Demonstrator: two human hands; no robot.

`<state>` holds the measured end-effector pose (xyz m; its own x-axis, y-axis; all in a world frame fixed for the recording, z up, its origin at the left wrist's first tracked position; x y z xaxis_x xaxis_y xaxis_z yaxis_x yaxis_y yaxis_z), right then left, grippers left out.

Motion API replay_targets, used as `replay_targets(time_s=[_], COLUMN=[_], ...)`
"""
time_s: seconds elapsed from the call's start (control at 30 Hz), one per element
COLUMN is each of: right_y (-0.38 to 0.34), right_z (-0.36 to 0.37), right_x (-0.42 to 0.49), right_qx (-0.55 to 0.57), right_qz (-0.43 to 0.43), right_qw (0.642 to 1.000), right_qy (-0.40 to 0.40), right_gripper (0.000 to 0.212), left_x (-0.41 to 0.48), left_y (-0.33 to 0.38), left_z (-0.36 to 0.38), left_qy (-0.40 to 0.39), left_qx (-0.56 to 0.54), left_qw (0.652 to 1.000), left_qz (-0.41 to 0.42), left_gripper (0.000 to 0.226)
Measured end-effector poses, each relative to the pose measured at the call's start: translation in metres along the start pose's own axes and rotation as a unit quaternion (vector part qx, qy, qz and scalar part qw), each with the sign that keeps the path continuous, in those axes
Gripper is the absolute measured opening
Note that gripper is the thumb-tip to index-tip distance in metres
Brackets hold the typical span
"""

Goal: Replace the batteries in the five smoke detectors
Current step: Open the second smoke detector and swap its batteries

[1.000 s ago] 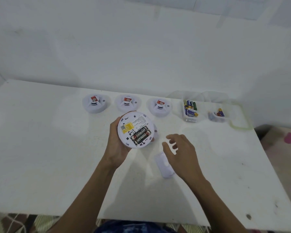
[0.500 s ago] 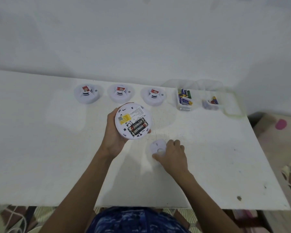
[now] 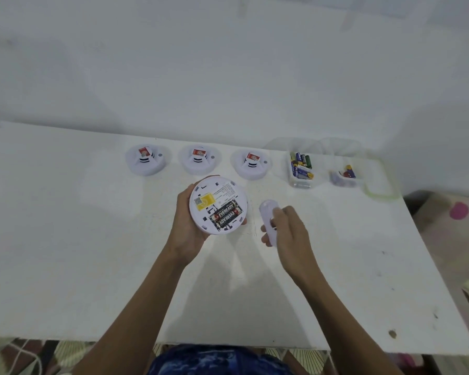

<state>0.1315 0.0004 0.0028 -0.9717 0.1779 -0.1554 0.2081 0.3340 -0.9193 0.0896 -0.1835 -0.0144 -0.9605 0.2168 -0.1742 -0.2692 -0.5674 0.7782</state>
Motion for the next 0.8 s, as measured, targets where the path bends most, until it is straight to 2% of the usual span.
replay_targets(time_s=[0.1, 0.13, 0.27, 0.33, 0.43, 0.6, 0.63, 0.7, 0.73, 0.8], right_y=[-0.039, -0.051, -0.083, -0.087, -0.093, -0.097, -0.098, -0.098, -0.095, -0.092], right_z=[-0.008, -0.008, 0.004, 0.013, 0.023, 0.042, 0.044, 0.049, 0.051, 0.054], right_x=[-0.008, -0.012, -0.023, -0.024, -0.025, -0.025, -0.025, -0.025, -0.024, -0.022], right_qx=[0.026, 0.016, -0.07, -0.104, -0.193, -0.298, -0.312, -0.335, -0.339, -0.345], right_qz=[-0.078, -0.11, -0.193, -0.2, -0.24, -0.332, -0.348, -0.376, -0.379, -0.371], right_qw=[0.996, 0.993, 0.978, 0.974, 0.951, 0.893, 0.881, 0.86, 0.857, 0.858], right_qy=[0.037, 0.04, 0.023, 0.009, 0.023, 0.059, 0.072, 0.087, 0.087, 0.08], right_gripper=[0.031, 0.03, 0.017, 0.03, 0.051, 0.046, 0.046, 0.045, 0.044, 0.045], left_x=[-0.002, -0.003, -0.005, -0.007, -0.005, -0.009, -0.01, -0.009, -0.009, -0.012], left_y=[0.007, 0.01, 0.015, 0.015, 0.016, 0.02, 0.021, 0.021, 0.021, 0.029], left_z=[0.01, 0.013, 0.018, 0.021, 0.019, 0.02, 0.02, 0.016, 0.016, 0.023], left_qy=[-0.019, -0.023, -0.042, -0.041, -0.034, -0.025, -0.026, -0.017, -0.012, -0.017], left_qx=[0.031, 0.031, 0.054, 0.063, 0.084, 0.129, 0.144, 0.141, 0.15, 0.173], left_qw=[0.999, 0.999, 0.996, 0.996, 0.994, 0.986, 0.983, 0.984, 0.982, 0.977], left_qz=[0.014, 0.022, 0.062, 0.055, 0.067, 0.106, 0.113, 0.112, 0.113, 0.127], left_gripper=[0.074, 0.074, 0.031, 0.016, 0.042, 0.031, 0.037, 0.067, 0.066, 0.025])
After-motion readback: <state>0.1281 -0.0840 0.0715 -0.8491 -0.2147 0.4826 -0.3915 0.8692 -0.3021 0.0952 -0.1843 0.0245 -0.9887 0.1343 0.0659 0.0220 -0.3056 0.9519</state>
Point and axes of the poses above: each hand's wrist, its own x-axis towards the middle knuckle, its own z-axis out of the palm, y = z × x, the point moved 8 cm from there along x, towards the middle knuckle, and after that the axes turned 2 degrees about -y, right-handed, at the moved point
